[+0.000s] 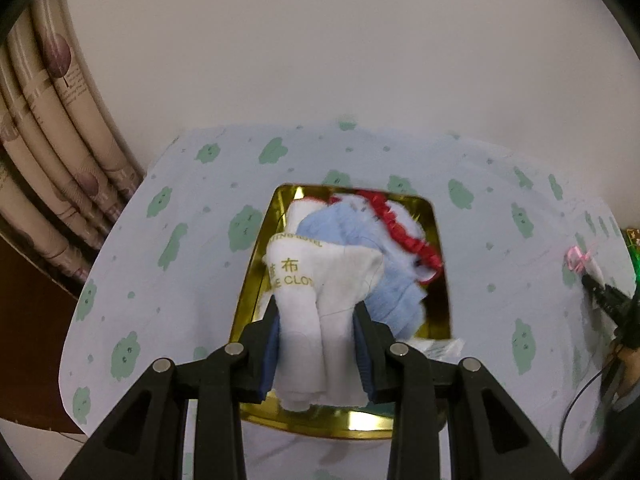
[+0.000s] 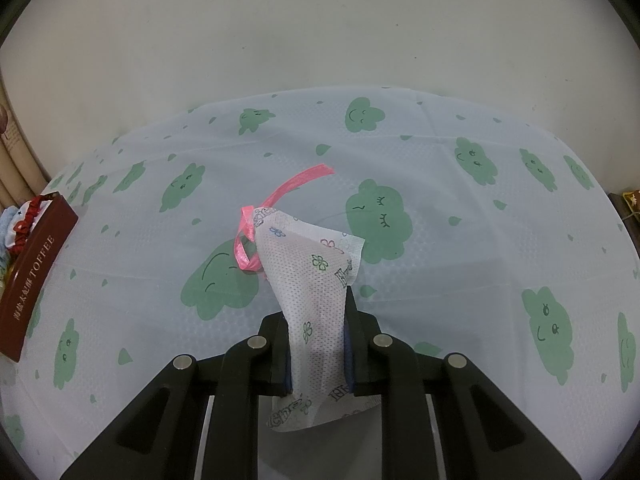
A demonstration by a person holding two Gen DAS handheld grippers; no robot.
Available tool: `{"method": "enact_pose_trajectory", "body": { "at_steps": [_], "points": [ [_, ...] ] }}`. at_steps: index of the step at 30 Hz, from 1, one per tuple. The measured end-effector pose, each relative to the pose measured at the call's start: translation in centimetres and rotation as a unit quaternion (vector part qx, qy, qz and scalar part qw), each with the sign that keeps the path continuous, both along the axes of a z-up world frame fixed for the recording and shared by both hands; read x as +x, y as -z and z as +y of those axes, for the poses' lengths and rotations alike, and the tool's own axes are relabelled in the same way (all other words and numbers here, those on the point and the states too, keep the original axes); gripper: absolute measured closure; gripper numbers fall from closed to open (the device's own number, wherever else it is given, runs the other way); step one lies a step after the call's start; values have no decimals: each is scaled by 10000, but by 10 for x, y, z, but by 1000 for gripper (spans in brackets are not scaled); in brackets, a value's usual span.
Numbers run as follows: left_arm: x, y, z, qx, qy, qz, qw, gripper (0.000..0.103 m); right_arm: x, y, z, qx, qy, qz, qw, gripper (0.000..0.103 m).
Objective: Organize soft objects
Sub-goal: 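Lower the white cloth into the tin and open the left gripper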
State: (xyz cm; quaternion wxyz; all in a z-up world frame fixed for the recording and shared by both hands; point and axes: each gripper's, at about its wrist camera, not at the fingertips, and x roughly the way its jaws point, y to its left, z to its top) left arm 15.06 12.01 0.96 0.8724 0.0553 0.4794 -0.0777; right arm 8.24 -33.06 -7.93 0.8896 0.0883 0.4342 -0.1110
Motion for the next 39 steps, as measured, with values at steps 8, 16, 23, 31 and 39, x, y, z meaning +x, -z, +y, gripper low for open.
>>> {"method": "enact_pose_trajectory", "body": {
  "at_steps": [8,16,23,31,39],
  "points": [
    [-3,30,11,36,36,228,9997,64,0,1,1,-34,1,11,10000,86],
    [-8,42,6,409,256,359,9982,51,0,2,1,-66,0,23,10000,86],
    [-13,46,8,479,316,598,9966,50,0,2,2,-75,1,29,10000,86],
    [-12,37,11,531,343,660,9958,39,0,2,2,-81,2,32,10000,85],
    [-2,17,14,268,150,539,9981,35,1,2,3,-106,0,39,9999,85]
  ]
}}
